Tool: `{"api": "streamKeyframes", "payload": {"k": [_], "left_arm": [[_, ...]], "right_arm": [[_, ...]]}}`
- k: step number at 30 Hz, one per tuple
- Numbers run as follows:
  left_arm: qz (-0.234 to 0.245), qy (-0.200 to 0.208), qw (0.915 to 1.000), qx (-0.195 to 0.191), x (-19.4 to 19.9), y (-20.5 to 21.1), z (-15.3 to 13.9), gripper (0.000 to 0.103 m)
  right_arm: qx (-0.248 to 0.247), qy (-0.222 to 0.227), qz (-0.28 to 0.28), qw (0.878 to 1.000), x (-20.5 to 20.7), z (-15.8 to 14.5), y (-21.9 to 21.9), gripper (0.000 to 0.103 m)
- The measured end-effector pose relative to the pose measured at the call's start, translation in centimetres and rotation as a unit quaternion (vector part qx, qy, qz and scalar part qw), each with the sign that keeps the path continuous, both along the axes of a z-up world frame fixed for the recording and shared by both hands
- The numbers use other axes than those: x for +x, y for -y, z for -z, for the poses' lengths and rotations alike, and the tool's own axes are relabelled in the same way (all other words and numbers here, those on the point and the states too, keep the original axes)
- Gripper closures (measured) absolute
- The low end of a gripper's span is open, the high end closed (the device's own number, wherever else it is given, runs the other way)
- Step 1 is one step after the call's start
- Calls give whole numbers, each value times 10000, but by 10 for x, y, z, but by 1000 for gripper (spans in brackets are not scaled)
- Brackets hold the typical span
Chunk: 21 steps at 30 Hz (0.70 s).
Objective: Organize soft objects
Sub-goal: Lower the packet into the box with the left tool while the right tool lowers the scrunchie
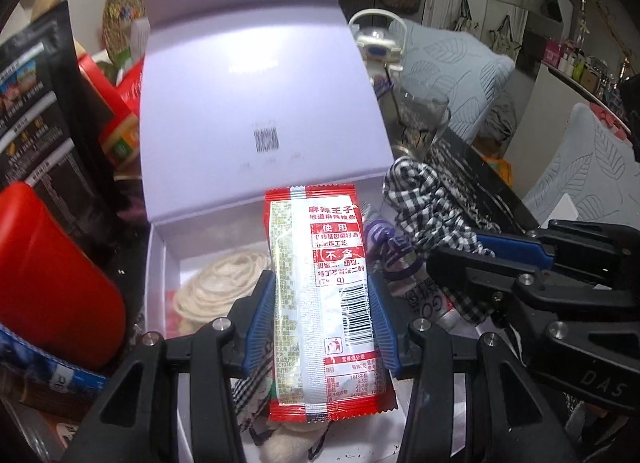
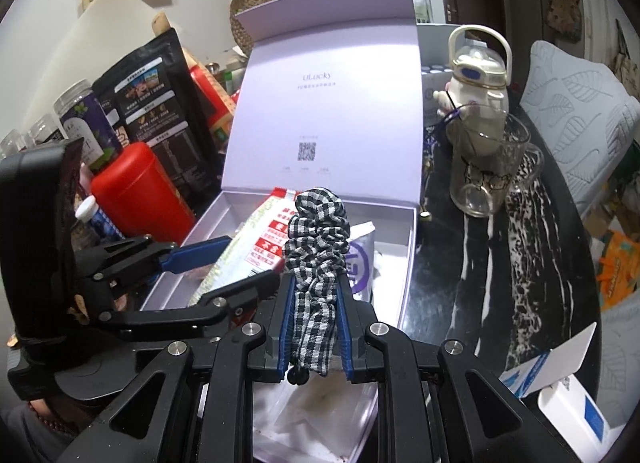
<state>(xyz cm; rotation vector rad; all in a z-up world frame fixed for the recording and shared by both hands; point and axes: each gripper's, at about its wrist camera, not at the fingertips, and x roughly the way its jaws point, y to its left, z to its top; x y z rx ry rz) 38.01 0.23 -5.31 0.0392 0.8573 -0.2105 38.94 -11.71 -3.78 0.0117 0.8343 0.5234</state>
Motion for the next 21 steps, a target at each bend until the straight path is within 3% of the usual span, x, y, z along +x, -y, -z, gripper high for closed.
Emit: {"api": "streamKeyframes", "payload": {"k": [8,21], "left_arm": [[-81,-271,9996,5,10,-1,15,57],[-248,-229,9991,245,12,-2,18,57]], "right_arm": [[-99,-230,8,9997,9,15,-2,84],[-326,-381,6,9987,15,34,-7,84]]}}
